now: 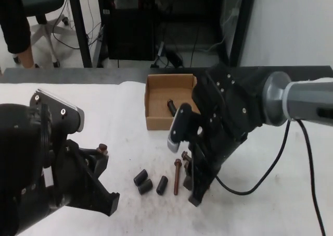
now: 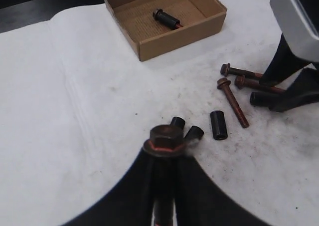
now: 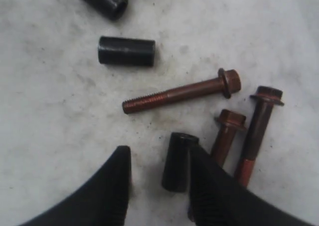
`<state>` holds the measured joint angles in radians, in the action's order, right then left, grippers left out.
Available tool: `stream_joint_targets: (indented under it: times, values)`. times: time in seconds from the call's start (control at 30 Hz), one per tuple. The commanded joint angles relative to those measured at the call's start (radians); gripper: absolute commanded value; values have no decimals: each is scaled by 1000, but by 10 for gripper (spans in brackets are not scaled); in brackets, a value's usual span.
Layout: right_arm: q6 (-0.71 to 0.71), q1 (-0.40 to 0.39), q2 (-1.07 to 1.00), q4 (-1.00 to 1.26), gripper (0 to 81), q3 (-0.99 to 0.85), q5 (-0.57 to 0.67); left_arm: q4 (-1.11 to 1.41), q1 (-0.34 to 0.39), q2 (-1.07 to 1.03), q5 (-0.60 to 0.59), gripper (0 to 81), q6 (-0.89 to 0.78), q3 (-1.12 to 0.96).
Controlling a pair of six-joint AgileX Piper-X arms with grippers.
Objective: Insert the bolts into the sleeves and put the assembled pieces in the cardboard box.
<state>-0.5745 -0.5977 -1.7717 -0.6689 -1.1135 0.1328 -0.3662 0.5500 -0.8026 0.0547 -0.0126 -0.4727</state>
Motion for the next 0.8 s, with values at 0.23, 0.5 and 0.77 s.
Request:
stream_joint_targets:
  times: [0.23,0.5,0.77]
  values:
    - [-85,3,-4,-1,363,-12,-31,4,-3,10,15,3,13,-1]
    - [-85,3,-61,15,363,-12,-83,-15,-3,10,15,3,13,-1]
    - [-85,3,-61,45,362,-12,-105,-56,-3,10,15,3,13,-1]
